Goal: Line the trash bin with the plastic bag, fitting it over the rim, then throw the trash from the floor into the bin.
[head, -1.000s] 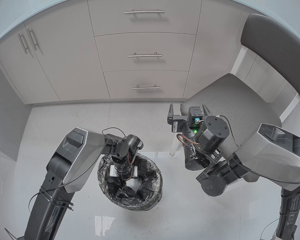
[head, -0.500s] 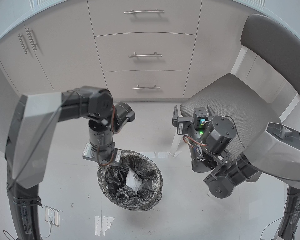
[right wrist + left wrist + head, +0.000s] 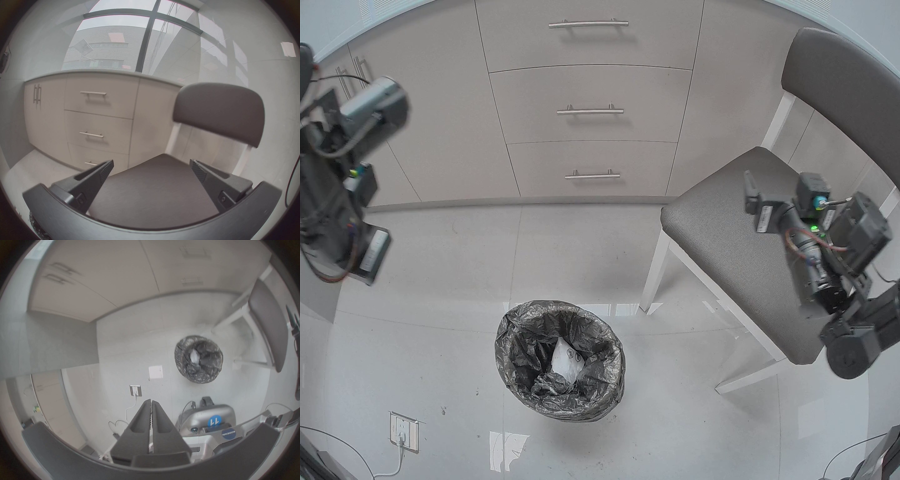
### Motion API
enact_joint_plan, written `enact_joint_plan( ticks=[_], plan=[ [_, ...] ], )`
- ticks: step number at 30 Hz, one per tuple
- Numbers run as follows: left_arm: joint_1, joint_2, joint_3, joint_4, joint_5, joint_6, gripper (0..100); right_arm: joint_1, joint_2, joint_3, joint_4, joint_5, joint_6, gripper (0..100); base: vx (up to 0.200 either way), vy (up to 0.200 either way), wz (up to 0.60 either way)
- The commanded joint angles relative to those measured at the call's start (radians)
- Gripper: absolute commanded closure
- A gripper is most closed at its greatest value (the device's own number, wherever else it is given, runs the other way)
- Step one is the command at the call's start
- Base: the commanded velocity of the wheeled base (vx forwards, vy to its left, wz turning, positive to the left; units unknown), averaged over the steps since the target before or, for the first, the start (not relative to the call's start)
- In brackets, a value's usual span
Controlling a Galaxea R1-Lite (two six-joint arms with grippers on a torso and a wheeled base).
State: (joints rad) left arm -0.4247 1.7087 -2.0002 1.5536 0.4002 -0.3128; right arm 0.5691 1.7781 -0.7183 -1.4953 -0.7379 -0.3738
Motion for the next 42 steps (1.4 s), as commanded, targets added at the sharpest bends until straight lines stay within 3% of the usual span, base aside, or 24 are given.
enact_joint_plan(
  ticks=[1, 5, 8, 9, 14, 19, 23, 27, 31, 38, 41, 42],
  plan=[
    [0.216, -0.526, 0.0, 0.01, 0.028, 0.083, 100, -0.126, -0.546, 0.158, 0.202, 0.003, -0.02, 0, 0.0, 0.0, 0.0],
    [0.261, -0.695, 0.0, 0.006, 0.029, 0.086, 100, -0.126, -0.743, 0.168, 0.348, 0.002, -0.02, 0, 0.0, 0.0, 0.0],
    [0.346, -0.88, 0.0, -0.05, 0.025, 0.084, 100, -0.135, -0.965, 0.163, 0.557, 0.0, -0.02, 0, 0.0, 0.0, 0.0],
    [0.346, -0.88, 0.0, -0.05, 0.025, 0.084, 100, -0.135, -0.965, 0.163, 0.557, 0.0, -0.02, 0, 0.0, 0.0, 0.0],
    [0.448, -1.198, 0.382, -0.264, 0.022, 0.112, 100, -0.268, -1.258, 0.168, 0.8, 0.003, -0.019, 0, 0.0, 0.0, 0.0],
    [0.506, -1.477, 0.755, -0.489, 0.032, 0.19, 100, -0.313, -1.467, 0.152, 0.954, 0.002, -0.014, 0, 0.0, 0.0, 0.0],
    [0.523, -1.621, 0.982, -0.592, 0.049, 0.225, 100, -0.357, -1.579, 0.244, 0.98, 0.003, -0.017, 0, 0.0, 0.0, 0.0],
    [0.523, -1.607, 1.038, -0.607, 0.069, 0.112, 100, -0.42, -1.677, 0.347, 0.978, 0.048, -0.02, 0, 0.0, 0.0, 0.0],
    [0.523, -1.611, 1.201, -0.679, 0.062, 0.104, 100, -0.476, -1.68, 0.428, 0.923, 0.072, -0.019, 0, 0.0, 0.0, 0.0],
    [0.523, -1.607, 1.643, -1.146, -0.011, 0.156, 100, -0.488, -1.681, 0.582, 0.879, 0.095, 0.0, 0, 0.0, 0.0, 0.0],
    [0.523, -1.607, 1.784, -1.314, -0.061, 0.176, 100, -0.454, -1.68, 0.658, 0.885, 0.206, 0.023, 0, 0.0, 0.0, 0.0],
    [0.523, -1.607, 1.798, -1.33, -0.075, 0.178, 100, -0.439, -1.68, 0.671, 0.885, 0.213, 0.029, 0, 0.0, 0.0, 0.0]
  ],
)
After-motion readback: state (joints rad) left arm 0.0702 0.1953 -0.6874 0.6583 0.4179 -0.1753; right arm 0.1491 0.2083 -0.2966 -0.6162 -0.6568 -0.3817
